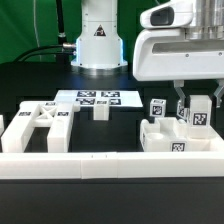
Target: Assemble chair
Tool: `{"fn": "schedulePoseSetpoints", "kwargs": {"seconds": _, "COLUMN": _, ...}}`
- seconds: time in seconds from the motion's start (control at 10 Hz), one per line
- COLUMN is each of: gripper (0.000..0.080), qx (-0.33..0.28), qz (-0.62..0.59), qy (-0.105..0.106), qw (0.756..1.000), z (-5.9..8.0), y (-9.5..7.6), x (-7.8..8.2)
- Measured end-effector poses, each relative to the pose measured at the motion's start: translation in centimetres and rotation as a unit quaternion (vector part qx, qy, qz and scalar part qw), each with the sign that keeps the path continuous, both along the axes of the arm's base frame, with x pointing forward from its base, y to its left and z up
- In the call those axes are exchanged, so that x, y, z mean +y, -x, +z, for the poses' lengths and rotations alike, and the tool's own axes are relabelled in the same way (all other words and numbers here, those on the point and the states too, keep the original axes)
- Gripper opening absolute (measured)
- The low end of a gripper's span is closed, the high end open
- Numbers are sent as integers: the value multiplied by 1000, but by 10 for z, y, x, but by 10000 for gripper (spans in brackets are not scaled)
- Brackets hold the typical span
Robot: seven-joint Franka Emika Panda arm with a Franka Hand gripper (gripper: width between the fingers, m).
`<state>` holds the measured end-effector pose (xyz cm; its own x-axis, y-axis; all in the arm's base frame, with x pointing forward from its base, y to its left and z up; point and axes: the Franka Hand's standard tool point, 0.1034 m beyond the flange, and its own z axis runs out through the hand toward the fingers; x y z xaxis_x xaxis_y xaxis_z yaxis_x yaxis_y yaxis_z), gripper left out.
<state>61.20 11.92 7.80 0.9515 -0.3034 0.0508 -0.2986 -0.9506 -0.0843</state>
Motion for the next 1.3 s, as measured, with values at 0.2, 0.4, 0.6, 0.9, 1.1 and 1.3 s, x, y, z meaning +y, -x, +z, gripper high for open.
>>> {"fn": "schedulePoseSetpoints", "kwargs": {"seconds": 0.2, "gripper": 287, "qx": 4, "qz": -115, "qy": -8, "qw": 993, "z": 0, "y": 2, "x": 2}}
{"fn": "schedulePoseSetpoints", "kwargs": {"seconds": 0.4, "gripper": 287, "qx": 10, "qz": -247, "qy": -12, "qw": 969, "z": 0, "y": 3, "x": 5}}
{"fn": "schedulePoseSetpoints", "kwargs": {"seconds": 0.6, "gripper": 287, "qx": 15, "qz": -364, "qy": -19, "qw": 931, "z": 0, "y": 3, "x": 7}}
{"fn": "schedulePoseSetpoints", "kwargs": {"seconds": 0.9, "gripper": 347, "qx": 20, "qz": -398, "qy": -27, "qw": 917, "z": 0, "y": 4, "x": 9}}
{"fn": "schedulePoseSetpoints", "kwargs": {"seconds": 1.1, "gripper": 623, "qx": 19, "qz": -364, "qy": -24, "qw": 931, "z": 1, "y": 2, "x": 9}}
{"fn": "schedulePoseSetpoints", "kwargs": {"seconds": 1.3, "gripper": 641, "qx": 13, "qz": -295, "qy": -18, "qw": 955, "z": 0, "y": 2, "x": 9}}
